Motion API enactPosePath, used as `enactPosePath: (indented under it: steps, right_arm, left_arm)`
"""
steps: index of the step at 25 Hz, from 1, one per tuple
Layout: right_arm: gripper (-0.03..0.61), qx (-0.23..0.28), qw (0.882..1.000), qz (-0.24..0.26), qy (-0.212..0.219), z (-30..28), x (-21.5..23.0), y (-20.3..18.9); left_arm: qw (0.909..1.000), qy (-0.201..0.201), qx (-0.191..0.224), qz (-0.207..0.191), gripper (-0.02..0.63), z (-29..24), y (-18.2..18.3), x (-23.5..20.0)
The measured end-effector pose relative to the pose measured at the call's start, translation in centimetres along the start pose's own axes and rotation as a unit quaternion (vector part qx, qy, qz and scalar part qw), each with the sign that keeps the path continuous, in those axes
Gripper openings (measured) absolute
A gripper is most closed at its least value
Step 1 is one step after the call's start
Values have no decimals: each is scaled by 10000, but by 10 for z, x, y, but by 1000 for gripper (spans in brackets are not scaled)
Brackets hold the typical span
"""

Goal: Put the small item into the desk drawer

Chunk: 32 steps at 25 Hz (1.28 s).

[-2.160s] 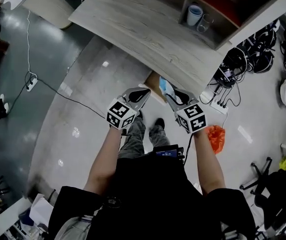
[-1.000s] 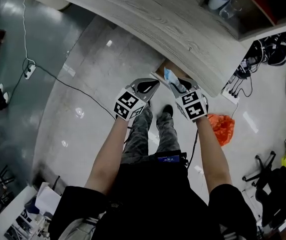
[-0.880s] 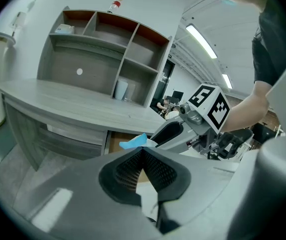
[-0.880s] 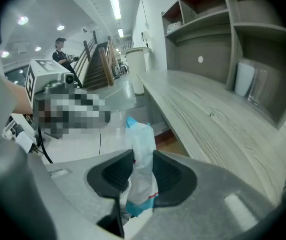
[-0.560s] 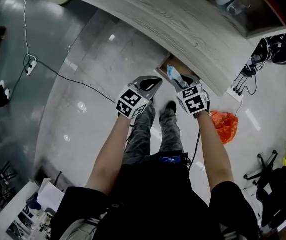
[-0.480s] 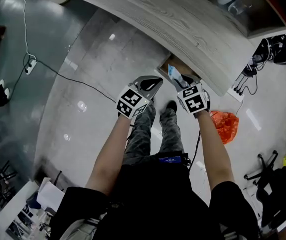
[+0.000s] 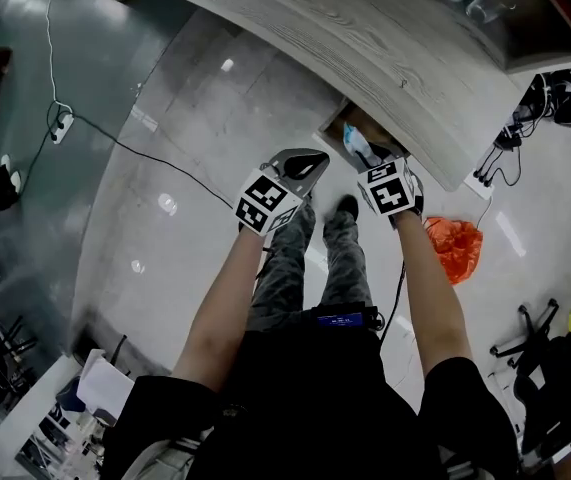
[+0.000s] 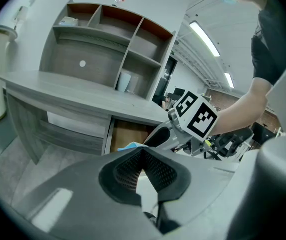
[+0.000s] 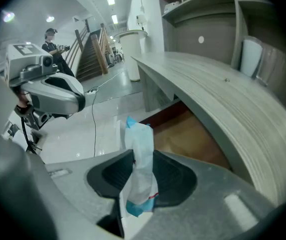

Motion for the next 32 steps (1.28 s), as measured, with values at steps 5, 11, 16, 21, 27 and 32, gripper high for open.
enactPosePath:
  steps: [5, 11, 16, 21, 27, 32]
  right_arm:
    - [121, -41, 10000, 30, 2, -8, 2, 1]
    - [121, -127, 9998, 141, 19, -11, -1, 1]
    - [121, -142, 9997, 175, -57, -8, 2, 3]
    - [121, -123, 9998, 160, -62, -1, 2, 8]
    - [100, -77, 9998, 149, -82, 15, -3, 11]
    - [52, 16, 9997, 154, -165, 36, -5, 17]
  left_arm:
    - [10000, 9, -24, 0, 2, 1, -2, -1]
    - [10000, 60, -30, 2, 2, 9, -3, -4]
    - [10000, 87, 11, 19, 2, 14, 0, -5]
    - [10000, 76, 29, 11, 2, 17, 3, -4]
    - [10000, 86, 33, -6, 2, 26, 8, 2]
    - [9999, 82, 45, -46, 2, 36, 15, 11]
Point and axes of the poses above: the fingertips, and each gripper's own axes: z backward along the fingers, x to its right, y out of its top, the point moved 1 cm from there along z, backward along the fingers, and after that the axes turned 8 degrees about z, right-handed, at the moved point
